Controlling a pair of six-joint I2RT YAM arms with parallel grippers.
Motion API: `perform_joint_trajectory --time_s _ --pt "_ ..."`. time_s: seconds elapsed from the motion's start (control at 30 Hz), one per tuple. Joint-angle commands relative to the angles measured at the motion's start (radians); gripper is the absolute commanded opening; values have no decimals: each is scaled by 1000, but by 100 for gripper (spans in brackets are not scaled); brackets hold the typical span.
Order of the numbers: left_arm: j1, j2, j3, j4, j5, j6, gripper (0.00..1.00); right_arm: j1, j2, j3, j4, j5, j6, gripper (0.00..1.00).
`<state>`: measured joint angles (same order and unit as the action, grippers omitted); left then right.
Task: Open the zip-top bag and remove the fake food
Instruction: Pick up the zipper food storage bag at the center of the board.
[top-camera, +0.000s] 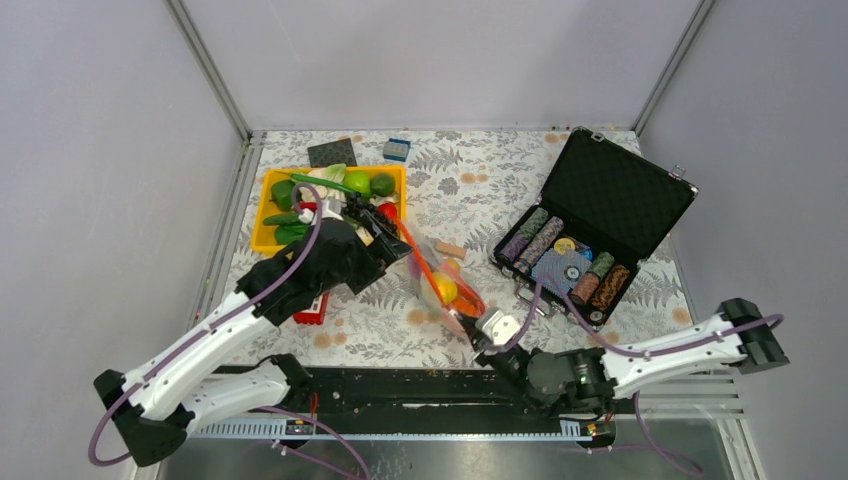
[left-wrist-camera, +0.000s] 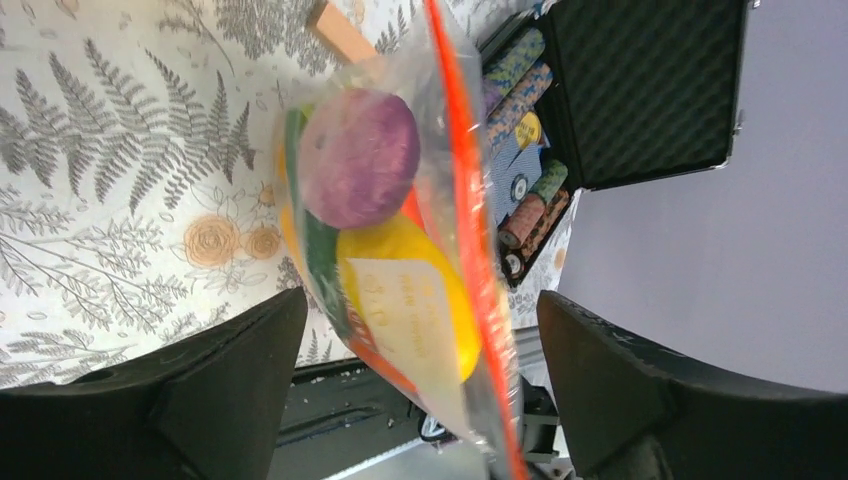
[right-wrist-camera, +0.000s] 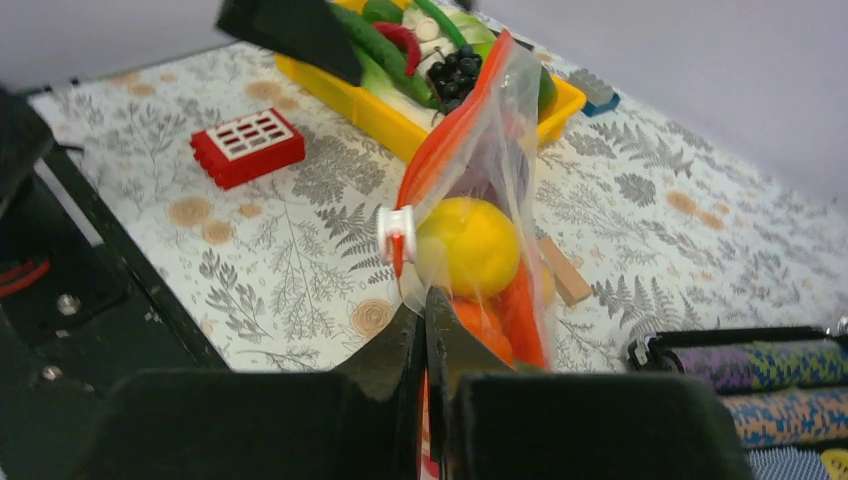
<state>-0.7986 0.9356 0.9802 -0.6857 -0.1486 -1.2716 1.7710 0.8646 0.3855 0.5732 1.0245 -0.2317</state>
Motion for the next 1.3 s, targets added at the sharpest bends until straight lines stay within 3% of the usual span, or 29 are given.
perform_joint_trajectory --time_s 0.0,0.2,0.5,0.8,0.9,1.07,1.27 --pt "-4 -70 54 26 -95 110 90 -84 -145 156 -509 -107 314 0" --pt "-4 -109 127 36 -143 344 95 -144 -208 234 -728 -245 366 0" --pt "-4 -204 144 229 85 725 88 -305 -272 372 -864 -575 284 0" --pt "-5 -187 176 320 366 934 72 -463 -70 623 -1030 -858 183 0" --pt "-5 -192 168 339 530 1048 71 -528 -32 649 -1030 -935 184 0" --pt "-6 -198 164 348 666 1147 71 -595 4 679 -1040 -1119 136 0" --pt "-11 -188 152 389 697 1216 71 -682 71 734 -1091 -1377 54 0"
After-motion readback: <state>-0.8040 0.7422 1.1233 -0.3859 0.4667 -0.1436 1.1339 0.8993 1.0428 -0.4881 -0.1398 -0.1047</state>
